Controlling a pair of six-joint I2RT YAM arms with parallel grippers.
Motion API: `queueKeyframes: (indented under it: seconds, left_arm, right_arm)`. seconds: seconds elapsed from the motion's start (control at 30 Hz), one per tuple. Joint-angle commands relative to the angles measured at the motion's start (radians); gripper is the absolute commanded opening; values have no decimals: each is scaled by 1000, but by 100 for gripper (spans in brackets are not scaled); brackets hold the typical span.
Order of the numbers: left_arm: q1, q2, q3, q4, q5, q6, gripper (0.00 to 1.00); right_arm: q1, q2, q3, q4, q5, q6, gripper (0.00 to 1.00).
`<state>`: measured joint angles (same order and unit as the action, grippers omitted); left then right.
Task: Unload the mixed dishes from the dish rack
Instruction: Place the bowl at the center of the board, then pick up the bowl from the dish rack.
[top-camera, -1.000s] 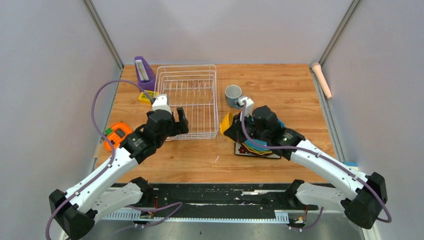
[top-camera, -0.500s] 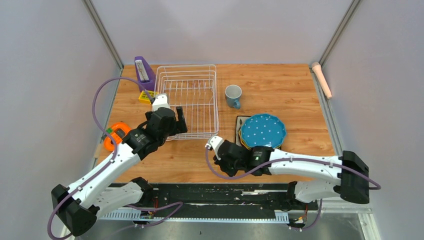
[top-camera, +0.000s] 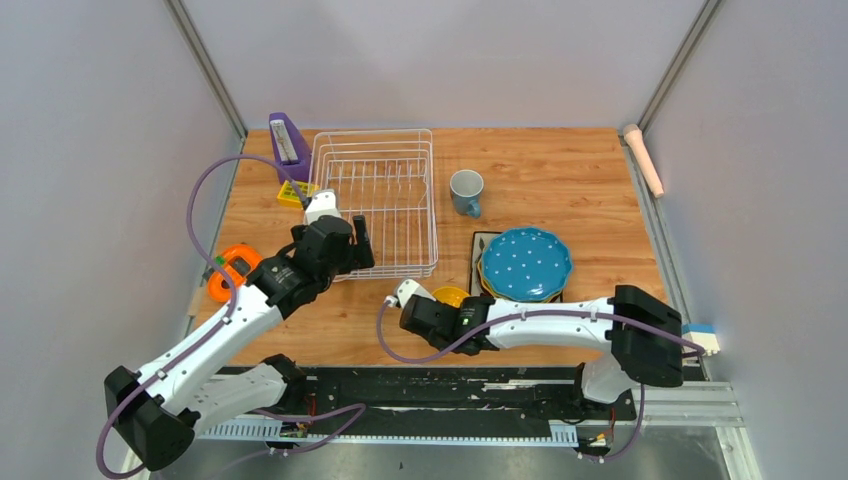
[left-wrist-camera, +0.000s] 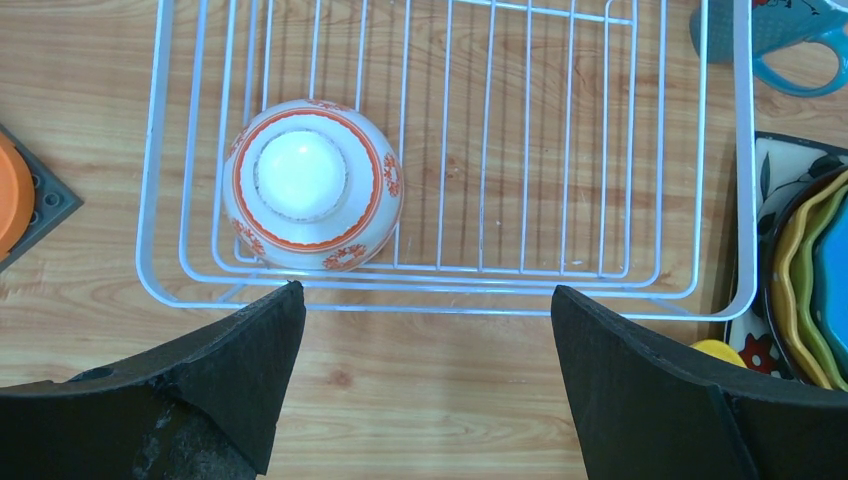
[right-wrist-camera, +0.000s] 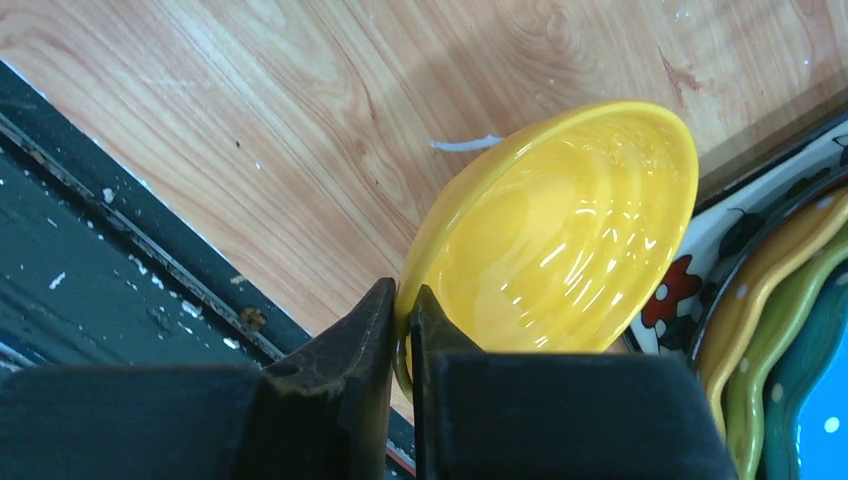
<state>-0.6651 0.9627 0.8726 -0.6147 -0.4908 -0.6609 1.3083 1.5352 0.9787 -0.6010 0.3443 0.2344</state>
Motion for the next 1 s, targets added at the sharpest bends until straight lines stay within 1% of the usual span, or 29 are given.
queueKeyframes:
  seconds: [0.0, 0.23, 0.3, 0.4, 0.43, 0.47, 0.5, 0.53, 0.67, 0.77, 0.87, 0.97]
  left_arm:
    - [2, 15, 35, 8, -13, -16, 100]
    - [4, 35, 37, 1, -26, -19, 100]
    - [4, 36, 37, 0, -27, -20, 100]
    - [5, 35, 37, -2, -30, -21, 100]
    - [7, 34, 37, -2, -30, -21, 100]
    - [8, 35, 38, -3, -30, -23, 100]
    - [9, 36, 37, -3, -29, -23, 100]
    - [10, 38, 37, -3, -28, -24, 100]
    - [22, 51, 37, 6, -14, -22, 100]
    - [35, 65, 38, 12, -3, -24, 100]
    - [60, 92, 43, 14, 15, -21, 100]
    - [88, 134, 58, 1, 28, -23, 100]
  right_arm:
    - [3, 57, 51, 11, 17, 14, 14]
    - [3, 46, 57, 30, -15, 11, 40]
    - [3, 23, 50, 39, -28, 13, 45]
    - [3, -38, 35, 68, -30, 25, 56]
    - [3, -65, 28, 81, -33, 27, 61]
    - [3, -92, 22, 94, -34, 30, 70]
    - [2, -123, 14, 105, -34, 32, 94]
    - [2, -154, 6, 120, -40, 32, 99]
    - [-21, -286, -27, 181, -58, 48, 100]
    - [-77, -370, -42, 206, -59, 84, 100]
    - [-188, -451, -57, 208, -63, 194, 100]
    - [-351, -524, -97, 207, -107, 300, 100]
